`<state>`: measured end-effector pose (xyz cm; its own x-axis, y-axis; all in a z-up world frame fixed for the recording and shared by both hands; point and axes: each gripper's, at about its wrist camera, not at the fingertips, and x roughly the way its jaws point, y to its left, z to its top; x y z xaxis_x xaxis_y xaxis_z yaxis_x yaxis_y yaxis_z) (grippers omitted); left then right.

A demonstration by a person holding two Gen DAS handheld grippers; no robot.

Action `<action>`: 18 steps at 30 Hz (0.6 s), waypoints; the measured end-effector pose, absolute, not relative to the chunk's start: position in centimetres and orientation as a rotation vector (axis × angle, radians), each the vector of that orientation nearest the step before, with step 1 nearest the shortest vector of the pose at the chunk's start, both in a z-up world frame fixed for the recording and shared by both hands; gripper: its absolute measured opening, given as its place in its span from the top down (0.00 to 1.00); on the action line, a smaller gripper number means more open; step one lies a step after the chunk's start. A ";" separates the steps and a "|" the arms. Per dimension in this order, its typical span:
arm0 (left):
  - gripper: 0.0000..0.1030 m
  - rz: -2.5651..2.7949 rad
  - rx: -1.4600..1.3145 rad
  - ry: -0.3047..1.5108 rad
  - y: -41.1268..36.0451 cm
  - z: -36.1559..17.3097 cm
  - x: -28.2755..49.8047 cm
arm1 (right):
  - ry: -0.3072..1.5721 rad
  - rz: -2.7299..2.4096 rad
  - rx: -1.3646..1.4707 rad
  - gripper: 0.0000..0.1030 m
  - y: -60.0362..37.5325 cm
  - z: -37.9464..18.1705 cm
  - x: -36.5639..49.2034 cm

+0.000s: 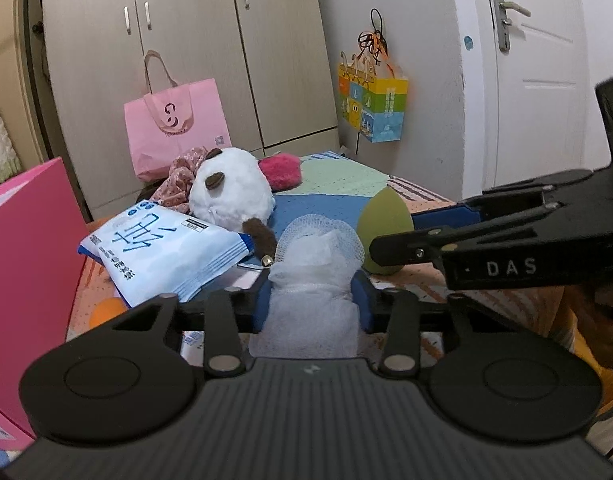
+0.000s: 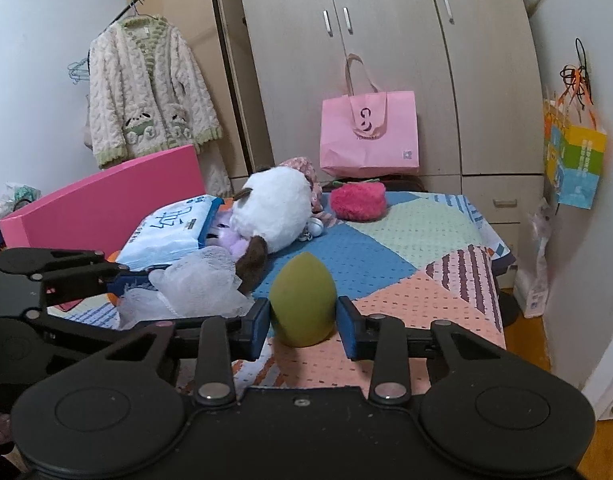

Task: Organize soft objects
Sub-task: 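Grasp the white plastic bag with the left tool while the right tool grasps the green sponge, then carry the plastic bag and green sponge over the pink shoebox with both tools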

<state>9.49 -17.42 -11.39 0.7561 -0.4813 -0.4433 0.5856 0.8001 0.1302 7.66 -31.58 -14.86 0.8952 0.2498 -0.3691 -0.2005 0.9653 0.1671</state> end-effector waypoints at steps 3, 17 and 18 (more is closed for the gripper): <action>0.67 -0.587 0.236 0.409 -17.2 -11.3 9.7 | 0.387 0.229 0.115 0.61 -31.4 -14.9 7.4; 0.68 -0.622 0.113 0.417 -14.9 -10.1 9.6 | 0.369 0.207 0.135 0.61 -31.4 -14.7 6.6; 0.68 -0.628 0.101 0.427 -14.7 -10.0 9.7 | 0.372 0.207 0.134 0.61 -31.3 -14.6 6.5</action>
<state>9.66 -14.70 -10.02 0.7251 -0.5482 -0.4168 0.5892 0.8071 -0.0365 6.51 -31.29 -14.65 0.9107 0.2253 -0.3463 -0.1760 0.9699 0.1680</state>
